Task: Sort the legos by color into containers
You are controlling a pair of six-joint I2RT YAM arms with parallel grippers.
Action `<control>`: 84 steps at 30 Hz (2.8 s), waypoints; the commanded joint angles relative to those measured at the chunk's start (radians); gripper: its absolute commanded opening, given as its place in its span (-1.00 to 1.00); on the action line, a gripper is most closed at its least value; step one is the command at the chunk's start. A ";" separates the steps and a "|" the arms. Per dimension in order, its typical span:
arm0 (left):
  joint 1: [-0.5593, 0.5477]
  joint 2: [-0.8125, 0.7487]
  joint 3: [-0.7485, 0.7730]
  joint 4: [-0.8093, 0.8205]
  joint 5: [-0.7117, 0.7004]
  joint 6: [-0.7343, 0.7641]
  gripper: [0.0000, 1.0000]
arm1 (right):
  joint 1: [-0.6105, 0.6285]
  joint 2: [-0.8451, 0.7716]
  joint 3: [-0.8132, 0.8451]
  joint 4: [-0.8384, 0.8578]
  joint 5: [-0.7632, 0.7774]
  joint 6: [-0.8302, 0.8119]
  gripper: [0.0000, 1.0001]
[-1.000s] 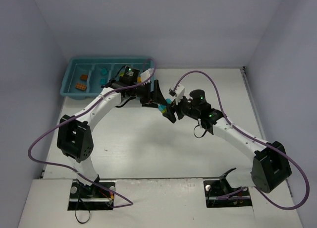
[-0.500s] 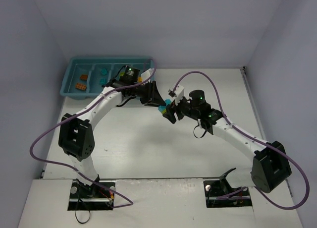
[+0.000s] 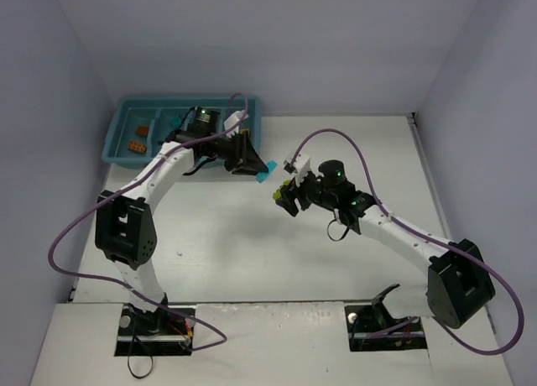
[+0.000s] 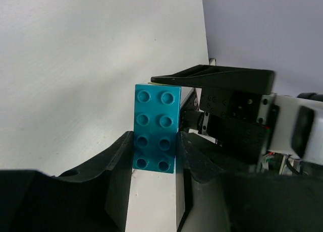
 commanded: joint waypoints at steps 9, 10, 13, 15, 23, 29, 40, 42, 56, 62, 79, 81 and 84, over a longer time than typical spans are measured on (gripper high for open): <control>0.328 -0.032 0.161 -0.157 -0.286 0.140 -1.00 | 0.000 -0.023 0.001 0.003 0.039 0.003 -1.00; 0.342 -0.003 0.219 -0.177 -0.354 0.165 -1.00 | 0.000 -0.019 0.009 0.003 0.039 0.006 -1.00; 0.393 0.074 0.332 -0.226 -0.594 0.237 -1.00 | 0.000 -0.015 0.020 0.003 0.036 0.011 -1.00; 0.423 0.132 0.374 -0.211 -0.678 0.260 -1.00 | 0.000 -0.014 0.024 0.003 0.034 0.015 -1.00; 0.474 0.376 0.633 -0.136 -0.823 0.309 -0.75 | 0.000 -0.002 0.024 0.004 0.019 0.037 -1.00; 0.474 0.479 0.741 -0.124 -0.791 0.309 -0.25 | 0.000 0.001 0.035 0.004 0.019 0.041 -1.00; 0.430 0.177 0.491 -0.075 -0.534 0.237 0.30 | 0.000 0.031 0.104 0.001 -0.009 0.003 -1.00; 0.396 0.117 0.361 -0.017 -0.426 0.173 0.33 | 0.001 0.037 0.121 0.001 -0.013 -0.003 -1.00; -0.041 -0.033 0.150 0.013 -0.137 0.140 0.56 | 0.001 0.080 0.179 -0.002 -0.042 -0.043 -0.95; -0.110 -0.003 0.175 -0.140 -0.150 0.263 0.56 | 0.001 0.060 0.173 -0.002 -0.047 -0.039 -0.94; -0.164 0.027 0.091 -0.067 -0.090 0.193 0.08 | 0.003 0.015 0.146 0.001 -0.041 -0.026 -0.93; -0.164 0.022 0.095 -0.061 -0.096 0.188 -0.20 | 0.003 0.014 0.143 0.001 -0.039 -0.026 -0.91; -0.161 0.017 0.117 -0.061 -0.113 0.182 -0.93 | 0.003 0.012 0.132 0.001 -0.033 -0.022 -0.59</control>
